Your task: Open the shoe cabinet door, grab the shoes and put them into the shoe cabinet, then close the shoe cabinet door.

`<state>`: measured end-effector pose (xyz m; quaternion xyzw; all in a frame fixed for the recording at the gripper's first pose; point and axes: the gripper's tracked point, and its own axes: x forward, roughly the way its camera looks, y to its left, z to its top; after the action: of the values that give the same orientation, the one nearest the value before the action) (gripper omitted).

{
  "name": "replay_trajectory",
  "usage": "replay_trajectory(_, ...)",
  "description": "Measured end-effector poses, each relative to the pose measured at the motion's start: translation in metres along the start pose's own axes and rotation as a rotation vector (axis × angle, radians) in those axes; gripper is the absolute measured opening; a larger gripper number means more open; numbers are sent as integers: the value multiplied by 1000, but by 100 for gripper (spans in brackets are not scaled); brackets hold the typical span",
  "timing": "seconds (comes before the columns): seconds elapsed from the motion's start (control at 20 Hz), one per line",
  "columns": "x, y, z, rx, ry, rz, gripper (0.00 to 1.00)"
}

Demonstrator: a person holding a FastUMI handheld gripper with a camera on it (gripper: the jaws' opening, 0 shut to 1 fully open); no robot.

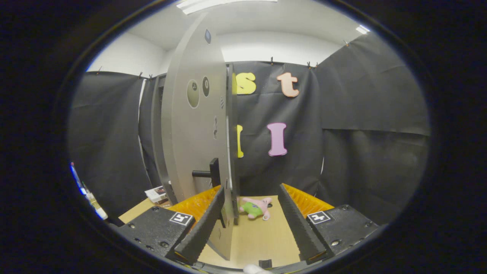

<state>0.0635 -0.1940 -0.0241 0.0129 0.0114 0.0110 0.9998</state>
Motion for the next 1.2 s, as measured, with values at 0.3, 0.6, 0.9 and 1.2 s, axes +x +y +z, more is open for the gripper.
replay_trajectory(0.3, -4, 33, -3, 22, 5, -19, 95)
replay_trajectory(0.6, -3, 84, -6, 40, 2, 21, 95)
replay_trajectory(0.9, 24, 152, -20, 45, 17, 88, 95)
replay_trajectory(1.2, 96, 227, -59, 74, 22, 232, 96)
